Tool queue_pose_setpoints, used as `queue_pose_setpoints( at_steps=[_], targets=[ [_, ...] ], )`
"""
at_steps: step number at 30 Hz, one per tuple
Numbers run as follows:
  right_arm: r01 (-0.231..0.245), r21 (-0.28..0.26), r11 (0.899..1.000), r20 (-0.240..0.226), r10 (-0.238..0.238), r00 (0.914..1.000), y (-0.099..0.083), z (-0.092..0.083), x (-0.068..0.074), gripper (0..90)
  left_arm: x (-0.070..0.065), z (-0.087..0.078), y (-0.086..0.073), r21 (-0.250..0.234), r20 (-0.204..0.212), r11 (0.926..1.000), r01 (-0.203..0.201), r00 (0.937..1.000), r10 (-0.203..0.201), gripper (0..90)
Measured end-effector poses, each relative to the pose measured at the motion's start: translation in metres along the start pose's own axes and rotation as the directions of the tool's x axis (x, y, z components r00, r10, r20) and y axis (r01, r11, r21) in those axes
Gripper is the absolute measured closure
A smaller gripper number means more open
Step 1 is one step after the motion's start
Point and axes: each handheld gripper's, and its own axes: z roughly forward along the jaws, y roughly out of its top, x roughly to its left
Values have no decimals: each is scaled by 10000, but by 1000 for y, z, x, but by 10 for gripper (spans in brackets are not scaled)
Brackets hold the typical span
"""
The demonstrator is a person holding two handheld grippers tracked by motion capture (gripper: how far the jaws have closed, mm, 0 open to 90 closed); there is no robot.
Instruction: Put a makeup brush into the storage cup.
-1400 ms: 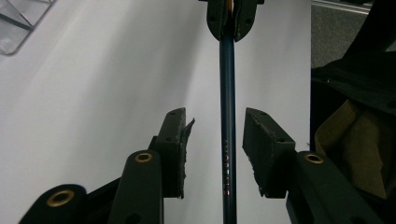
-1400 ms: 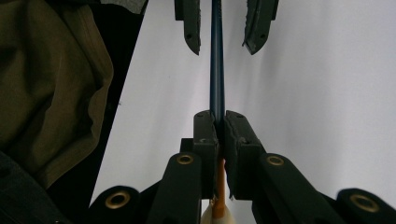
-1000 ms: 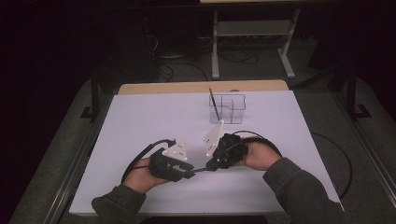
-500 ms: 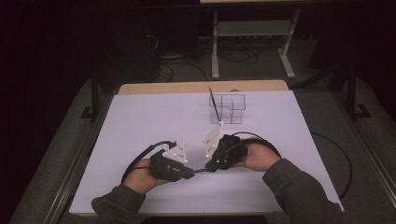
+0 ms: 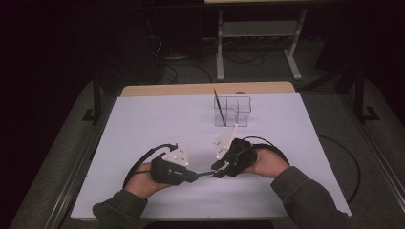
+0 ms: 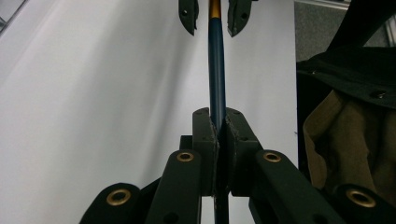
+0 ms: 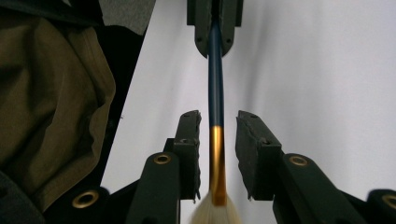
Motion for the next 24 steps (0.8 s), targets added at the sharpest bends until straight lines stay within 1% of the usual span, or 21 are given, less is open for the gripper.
queue_pose_setpoints(
  at_steps=[3, 4, 5, 6, 7, 8, 11, 13, 14, 15, 17, 18, 21, 22, 23, 24],
  targets=[
    [-126, -178, 9998, 28, 127, 9999, -5, -1, 0, 702, 0, 0, -2, -141, 48, 9999, 93, 9999, -92, 841],
    [-86, -239, 9997, 70, 88, 9999, -7, -2, 0, 719, 0, 0, -2, -155, 55, 9998, 114, 9999, -114, 841],
    [-185, -285, 9994, 7, 185, 9998, -8, -3, 0, 736, 0, 0, -2, -165, 62, 9998, 117, 9999, -116, 841],
    [-109, -346, 9993, 18, 110, 9999, -8, -3, 0, 757, 1, 0, -1, -151, 65, 9999, 66, 10000, -65, 841],
    [-119, -313, 9994, 10, 120, 9999, -8, -3, 0, 799, 1, 0, -1, -163, 64, 9998, 73, 10000, -72, 842],
    [-42, -379, 9993, -92, 38, 10000, -8, -4, 0, 817, 1, 0, -1, -216, 101, 9997, 130, 9999, -127, 842],
    [103, -401, 9991, -149, -109, 9998, -7, -5, 0, 827, 0, 0, -1, -229, 138, 9997, 90, 9999, -87, 841],
    [-43, -258, 9997, -179, 38, 9998, -6, -5, 1, 830, 0, 1, -1, -204, 185, 9998, 84, 9998, -80, 839],
    [-11, -231, 9997, -189, 6, 9998, -5, -5, 1, 830, 0, 1, -1, -193, 227, 9998, 105, 9997, -101, 836],
    [24, -212, 9998, -232, -29, 9997, -5, -5, 0, 831, 0, 1, -1, -122, 210, 9999, 34, 9998, -32, 830],
    [19, -1, 10000, -282, -19, 9996, -3, -6, 0, 831, 0, 1, -1, -31, 33, 9999, 109, 9999, -109, 767],
    [42, 181, 9998, -307, -36, 9995, -2, -6, 0, 831, 0, 1, -1, -13, 23, 9999, 144, 9999, -144, 743],
    [56, 652, 9979, -277, -38, 9996, 2, -7, -1, 831, 0, -1, 0, 32, -99, 9999, 137, 9999, -136, 713],
    [112, 707, 9974, -238, -96, 9997, 3, -7, -1, 831, -1, -1, 1, 45, -131, 9999, 152, 9998, -152, 713],
    [29, 879, 9961, -261, -6, 9997, 4, -7, -1, 831, -1, -1, 1, 119, -175, 9999, 88, 9998, -86, 713],
    [-4, 1025, 9947, -292, 35, 9996, 6, -8, -1, 831, -2, -1, 2, 135, -185, 9998, 108, 9998, -106, 715]
  ],
)
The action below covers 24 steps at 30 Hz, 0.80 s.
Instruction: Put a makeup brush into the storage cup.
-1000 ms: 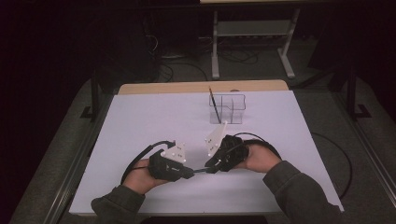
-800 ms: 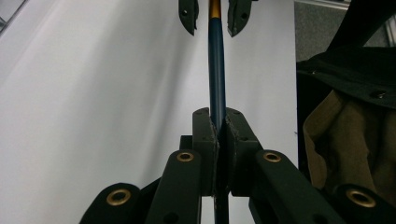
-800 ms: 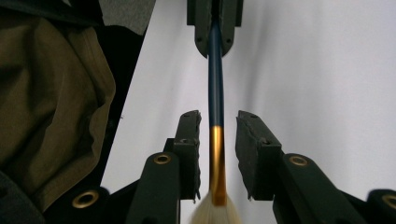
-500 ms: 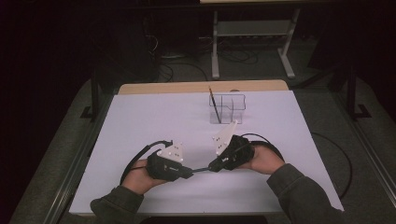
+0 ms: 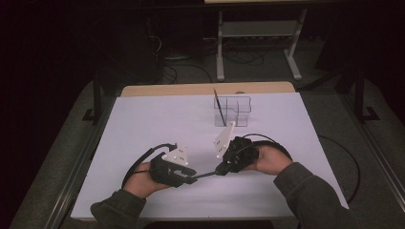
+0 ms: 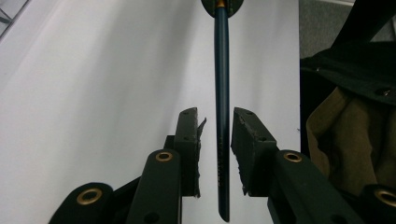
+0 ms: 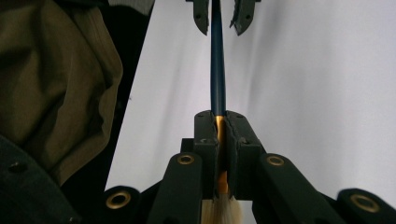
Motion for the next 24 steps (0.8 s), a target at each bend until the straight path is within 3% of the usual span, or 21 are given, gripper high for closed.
queue_pose_setpoints(
  at_steps=[6, 11, 15, 18, 20, 24],
  targets=[
    [231, 699, 9973, 8, -232, 9997, 12, -2, -2, 831, -2, 1, 5, 330, -102, 9992, -214, 9997, 218, 746],
    [315, 771, 9965, -42, -313, 9995, 19, -2, -1, 831, -3, 3, 6, 439, -129, 9983, -385, 9992, 391, 830],
    [377, 778, 9963, 76, -384, 9992, 18, -3, -1, 825, -3, 3, 4, 339, -19, 9991, -235, 9997, 236, 841],
    [270, 322, 9991, 163, -276, 9995, 13, -5, -1, 750, -2, 2, 1, 210, -140, 9992, -339, 9993, 342, 844],
    [105, -81, 9999, 371, -102, 9993, 9, -7, -1, 646, -1, 2, -2, -70, -129, 9998, -163, 9998, 162, 844],
    [-47, -1064, 9943, 462, 96, 9989, -1, -11, 0, 559, 2, -1, -7, -670, -60, 9976, 170, 9998, -174, 845]
  ],
)
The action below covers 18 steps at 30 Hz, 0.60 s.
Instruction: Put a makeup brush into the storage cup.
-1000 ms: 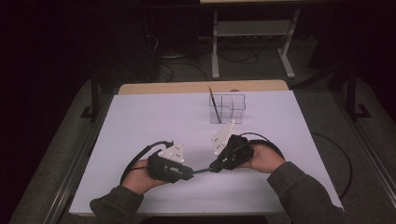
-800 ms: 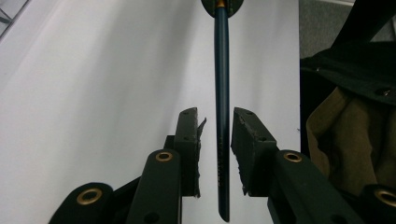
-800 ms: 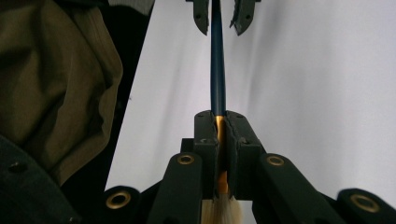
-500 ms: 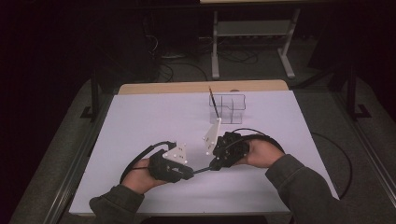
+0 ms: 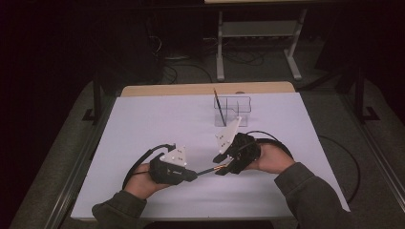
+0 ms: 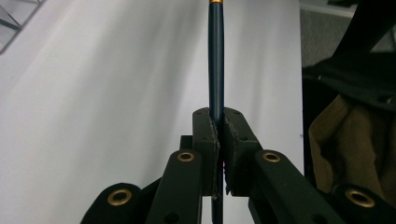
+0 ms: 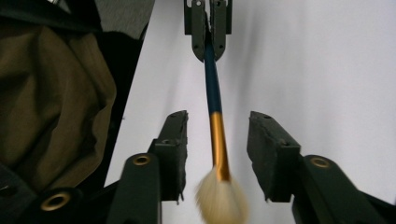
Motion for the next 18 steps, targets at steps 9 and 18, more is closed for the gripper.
queue_pose_setpoints(
  at_steps=[9, 18],
  targets=[
    [-91, -1093, 9940, 192, 113, 9998, -18, -7, -3, 685, 2, -1, -1, -151, 150, 9999, -34, 9999, 36, 845],
    [172, -1129, 9935, -46, -179, 9998, -17, -10, -1, 827, 2, -2, -1, -298, 234, 9995, -43, 9997, 50, 844]
  ],
)
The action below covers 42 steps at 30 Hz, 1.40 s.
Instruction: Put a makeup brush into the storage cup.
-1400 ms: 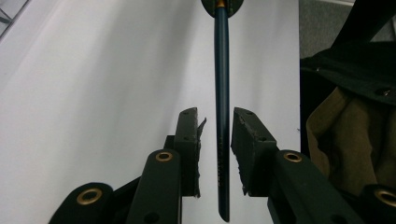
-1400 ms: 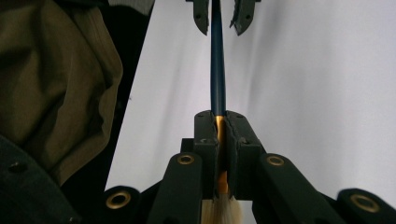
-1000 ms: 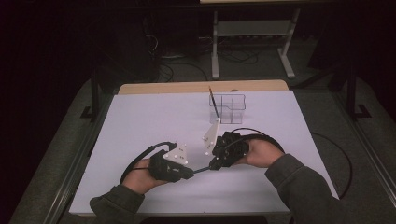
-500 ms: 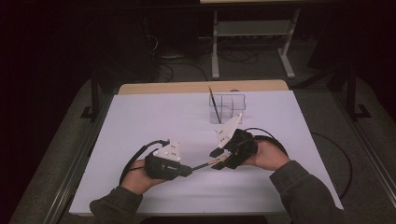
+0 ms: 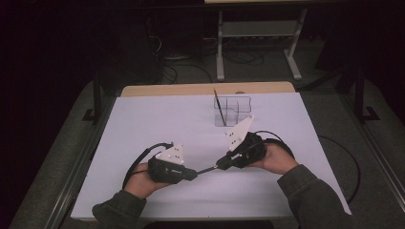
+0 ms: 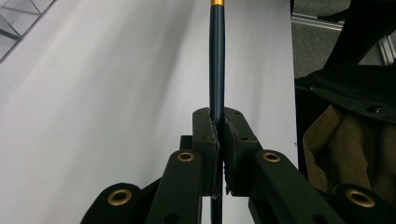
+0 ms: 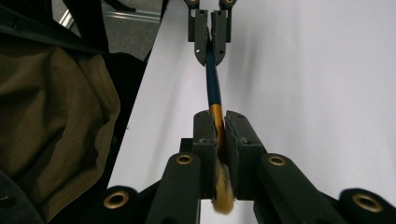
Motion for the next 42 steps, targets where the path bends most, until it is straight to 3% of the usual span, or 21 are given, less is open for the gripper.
queue_pose_setpoints(
  at_steps=[5, 10, 15, 22, 24, 29, 36, 39, 42],
  targets=[
    [25, 398, 9992, -248, -15, 9997, 5, 0, 0, 834, -1, 4, 1, 201, 66, 9998, 44, 10000, -45, 833],
    [19, 1192, 9929, -354, 23, 9994, 15, 3, -1, 833, -2, 10, 5, 624, -86, 9980, -93, 9999, 99, 733],
    [150, 1920, 9813, -367, -81, 9993, 27, 3, -2, 834, -5, 12, 9, 798, -101, 9964, -292, 9995, 301, 755],
    [318, 1985, 9796, -344, -254, 9991, 32, 4, -1, 833, -5, 13, 10, 819, -159, 9962, -305, 9994, 319, 832],
    [148, 1836, 9829, -261, -101, 9996, 30, 3, -1, 826, -4, 12, 9, 669, -205, 9973, -294, 9993, 308, 837],
    [-306, 485, 9984, -54, 309, 9995, 20, -5, -3, 695, -2, 9, 6, 216, -118, 9997, -58, 9999, 60, 839],
    [-560, -444, 9974, 183, 568, 9982, 6, -9, -1, 625, 0, 8, 3, -398, -84, 9990, 182, 9998, -186, 840],
    [-803, -918, 9925, 167, 822, 9965, -2, -7, -1, 612, 1, 6, 3, -711, -36, 9968, 359, 9993, -362, 840],
    [-989, -1269, 9870, 142, 1015, 9947, -10, -4, -1, 619, 2, 6, 3, -749, -52, 9968, 293, 9995, -297, 840]
  ],
)
